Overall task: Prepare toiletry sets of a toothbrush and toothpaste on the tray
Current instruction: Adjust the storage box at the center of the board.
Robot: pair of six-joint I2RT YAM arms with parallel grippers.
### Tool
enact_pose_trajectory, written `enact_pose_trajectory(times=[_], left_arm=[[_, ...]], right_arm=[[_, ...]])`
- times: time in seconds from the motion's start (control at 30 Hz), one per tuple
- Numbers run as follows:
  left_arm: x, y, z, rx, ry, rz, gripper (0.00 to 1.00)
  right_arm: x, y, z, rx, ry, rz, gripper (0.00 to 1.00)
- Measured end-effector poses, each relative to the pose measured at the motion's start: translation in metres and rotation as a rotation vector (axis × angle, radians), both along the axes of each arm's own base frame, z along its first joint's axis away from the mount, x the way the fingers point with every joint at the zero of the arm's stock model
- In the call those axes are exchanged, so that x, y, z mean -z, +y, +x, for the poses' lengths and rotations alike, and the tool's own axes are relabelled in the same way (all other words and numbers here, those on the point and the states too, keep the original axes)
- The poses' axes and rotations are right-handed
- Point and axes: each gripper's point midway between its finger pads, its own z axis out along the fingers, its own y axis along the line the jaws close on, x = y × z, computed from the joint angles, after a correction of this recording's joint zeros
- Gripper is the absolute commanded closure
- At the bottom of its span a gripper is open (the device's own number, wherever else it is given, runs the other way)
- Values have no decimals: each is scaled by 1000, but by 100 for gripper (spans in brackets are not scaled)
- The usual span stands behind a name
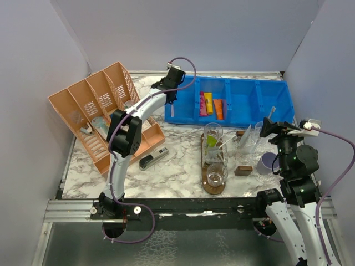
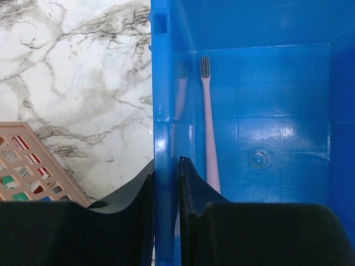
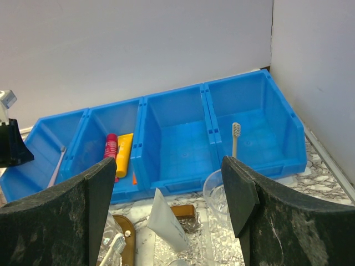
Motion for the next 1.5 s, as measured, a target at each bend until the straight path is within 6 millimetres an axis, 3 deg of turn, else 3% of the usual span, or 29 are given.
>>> enact_pose_trajectory(times=[0.07, 0.2, 0.33, 0.43, 0.5, 0.67, 0.8, 0.93, 1.27, 1.5], left_arm=[[3, 1, 0, -4, 3, -10, 94], [4, 2, 2, -9, 0, -18, 66], [2, 7, 0, 9, 14, 23, 49], [-11, 5, 1, 20, 0, 30, 43], [-25, 2, 2, 28, -24, 23, 50], [-63, -16, 1, 56, -95, -15, 88], [-68, -27, 0, 67, -113, -19, 100], [-51, -32, 5, 64, -95, 21, 100], [36, -16, 15, 43, 18, 255, 100], [60, -18, 10, 65, 36, 419, 100]], right_arm=[[0, 0, 0, 0, 0, 0, 23], [0, 0, 0, 0, 0, 0, 23], [0, 0, 0, 0, 1, 0, 23], [1, 0, 1, 0, 4, -1, 23], [1, 0, 1, 0, 5, -1, 23], [1, 0, 1, 0, 6, -1, 23], [1, 0, 1, 0, 6, -1, 23], [1, 0, 1, 0, 6, -1, 23], [1, 0, 1, 0, 6, -1, 23], [1, 0, 1, 0, 6, -1, 23]])
